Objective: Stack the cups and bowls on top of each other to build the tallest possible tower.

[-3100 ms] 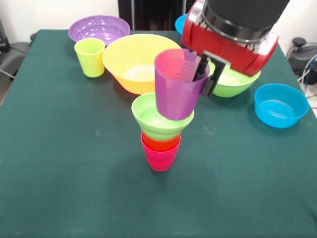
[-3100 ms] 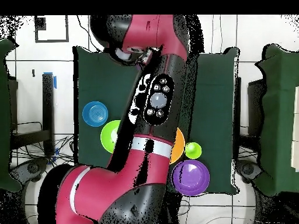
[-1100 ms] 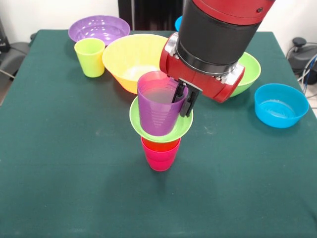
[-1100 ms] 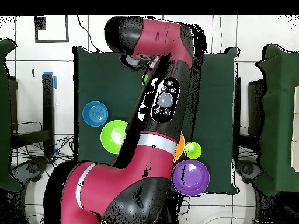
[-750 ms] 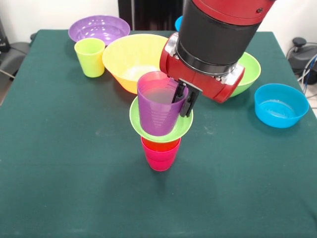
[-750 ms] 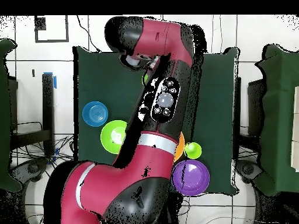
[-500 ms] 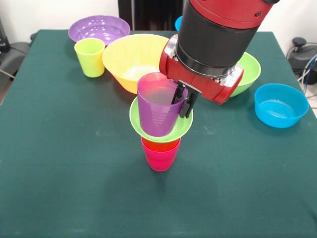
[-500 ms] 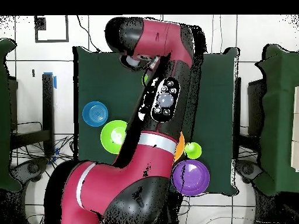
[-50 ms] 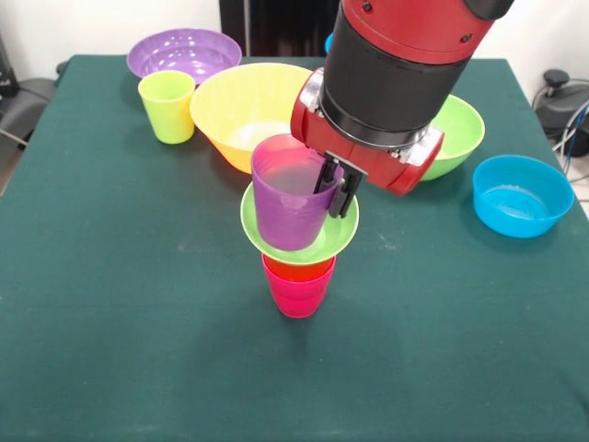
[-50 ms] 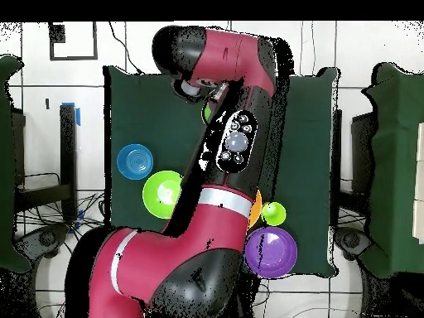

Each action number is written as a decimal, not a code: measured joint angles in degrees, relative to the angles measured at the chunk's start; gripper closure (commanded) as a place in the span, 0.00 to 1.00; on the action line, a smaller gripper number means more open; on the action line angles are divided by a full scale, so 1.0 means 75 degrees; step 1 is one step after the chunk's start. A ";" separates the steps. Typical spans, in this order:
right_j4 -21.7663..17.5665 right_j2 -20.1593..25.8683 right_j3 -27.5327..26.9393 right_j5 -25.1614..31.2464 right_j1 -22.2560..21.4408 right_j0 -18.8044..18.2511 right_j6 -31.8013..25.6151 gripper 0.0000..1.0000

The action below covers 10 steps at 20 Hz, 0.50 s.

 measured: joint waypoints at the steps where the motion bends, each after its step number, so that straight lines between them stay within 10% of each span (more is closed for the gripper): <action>1: 0.0000 0.0000 0.0001 0.0010 0.0007 -0.0005 0.0000 1.00; 10: 0.0009 0.0061 0.0158 0.0017 0.0012 -0.0006 0.0000 1.00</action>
